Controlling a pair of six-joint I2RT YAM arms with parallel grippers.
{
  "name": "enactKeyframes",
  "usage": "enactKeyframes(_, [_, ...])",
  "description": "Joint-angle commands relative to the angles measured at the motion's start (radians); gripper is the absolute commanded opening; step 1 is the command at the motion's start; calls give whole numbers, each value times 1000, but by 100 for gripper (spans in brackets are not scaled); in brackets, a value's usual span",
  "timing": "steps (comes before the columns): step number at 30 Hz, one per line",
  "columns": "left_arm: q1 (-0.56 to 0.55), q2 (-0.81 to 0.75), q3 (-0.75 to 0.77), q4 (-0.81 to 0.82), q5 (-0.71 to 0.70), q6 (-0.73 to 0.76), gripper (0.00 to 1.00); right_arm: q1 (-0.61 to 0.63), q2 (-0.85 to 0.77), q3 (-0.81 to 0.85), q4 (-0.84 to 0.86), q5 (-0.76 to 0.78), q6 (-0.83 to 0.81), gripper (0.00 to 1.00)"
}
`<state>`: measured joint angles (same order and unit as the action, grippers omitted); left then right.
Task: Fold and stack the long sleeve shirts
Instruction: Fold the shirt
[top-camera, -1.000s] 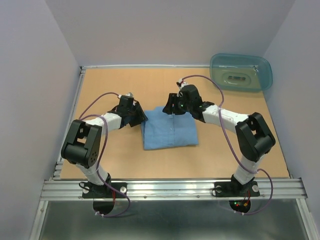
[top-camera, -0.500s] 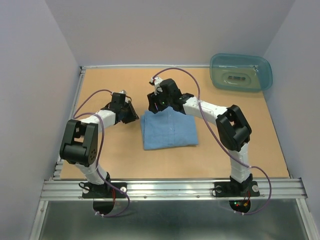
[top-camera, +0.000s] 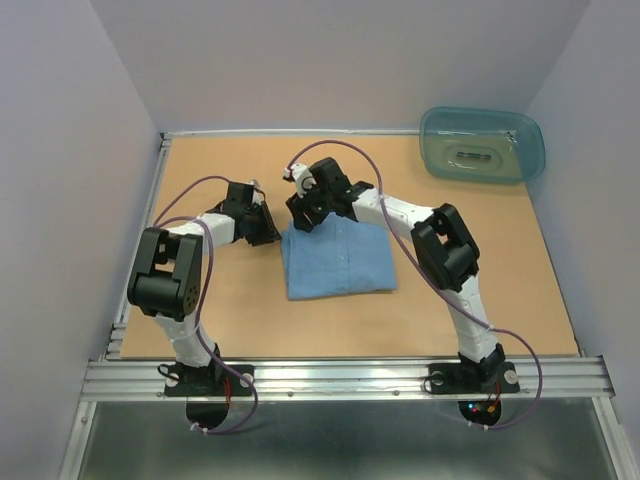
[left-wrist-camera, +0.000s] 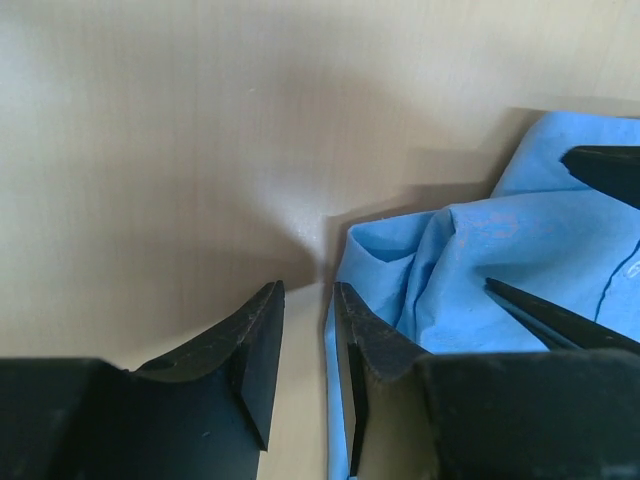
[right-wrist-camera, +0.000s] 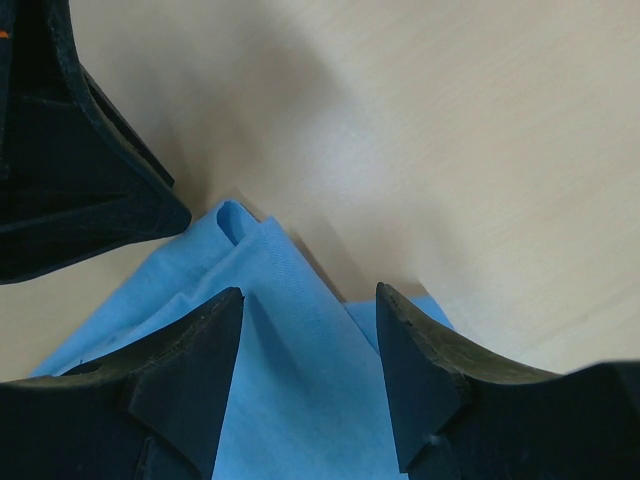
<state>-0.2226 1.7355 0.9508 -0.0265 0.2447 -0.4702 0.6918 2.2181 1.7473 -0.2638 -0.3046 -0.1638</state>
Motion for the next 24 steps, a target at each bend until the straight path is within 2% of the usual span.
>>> enactKeyframes(1, [-6, 27, 17, -21, 18, 24, 39, -2, 25, 95, -40, -60, -54, 61])
enactKeyframes(11, [-24, 62, 17, -10, 41, 16, 37, 0, 75, 136, -78, -105, -72, 59])
enactKeyframes(15, [-29, 73, 20, -9, 47, 18, 26, 2, 80, 144, -87, -120, -69, 51])
enactKeyframes(17, [-29, 72, 20, -12, 51, 18, 26, 0, 80, 144, -92, -122, -69, 49])
enactKeyframes(20, [-29, 50, 9, -20, 56, 21, 30, 2, 77, 146, -95, -122, -68, 38])
enactKeyframes(21, [-29, 41, 0, -18, 57, 22, 36, 2, 75, 146, -95, -122, -66, 31])
enactKeyframes(23, [-29, 16, -7, -18, 62, 21, 39, 2, 74, 143, -97, -119, -65, 22])
enactKeyframes(24, [-29, 10, -14, -12, 73, 21, 40, 3, 69, 143, -97, -122, -66, 14])
